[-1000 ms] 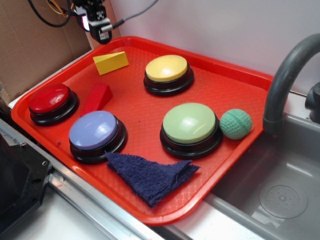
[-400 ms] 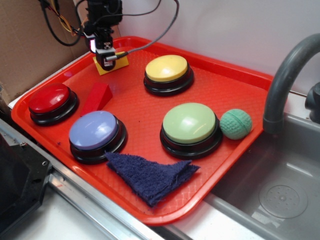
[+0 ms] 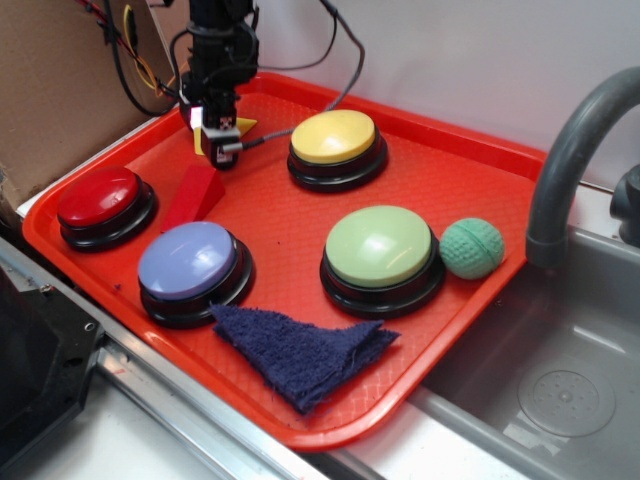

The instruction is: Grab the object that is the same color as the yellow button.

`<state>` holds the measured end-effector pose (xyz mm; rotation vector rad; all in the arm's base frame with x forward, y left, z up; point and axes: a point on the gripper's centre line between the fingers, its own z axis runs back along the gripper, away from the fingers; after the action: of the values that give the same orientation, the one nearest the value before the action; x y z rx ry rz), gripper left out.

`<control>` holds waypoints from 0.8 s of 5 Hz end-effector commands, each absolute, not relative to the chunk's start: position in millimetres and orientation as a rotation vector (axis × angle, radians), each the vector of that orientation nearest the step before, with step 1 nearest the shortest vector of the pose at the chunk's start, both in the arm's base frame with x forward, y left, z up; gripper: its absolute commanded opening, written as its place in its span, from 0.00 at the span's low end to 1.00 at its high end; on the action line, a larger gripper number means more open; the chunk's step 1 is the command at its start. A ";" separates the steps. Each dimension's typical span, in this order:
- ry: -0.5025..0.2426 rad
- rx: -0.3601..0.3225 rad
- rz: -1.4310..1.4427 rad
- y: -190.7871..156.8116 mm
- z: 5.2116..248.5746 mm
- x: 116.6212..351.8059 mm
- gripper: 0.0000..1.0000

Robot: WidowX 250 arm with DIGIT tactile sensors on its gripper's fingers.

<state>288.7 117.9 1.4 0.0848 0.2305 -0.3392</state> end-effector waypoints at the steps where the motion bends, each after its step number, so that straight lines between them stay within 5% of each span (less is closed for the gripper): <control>1: 0.219 0.095 -0.332 116.0 -9.0 288.5 0.00; 4: 0.196 0.094 -0.285 112.1 11.0 278.4 0.00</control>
<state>271.0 109.2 1.8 0.0715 0.2498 -0.2945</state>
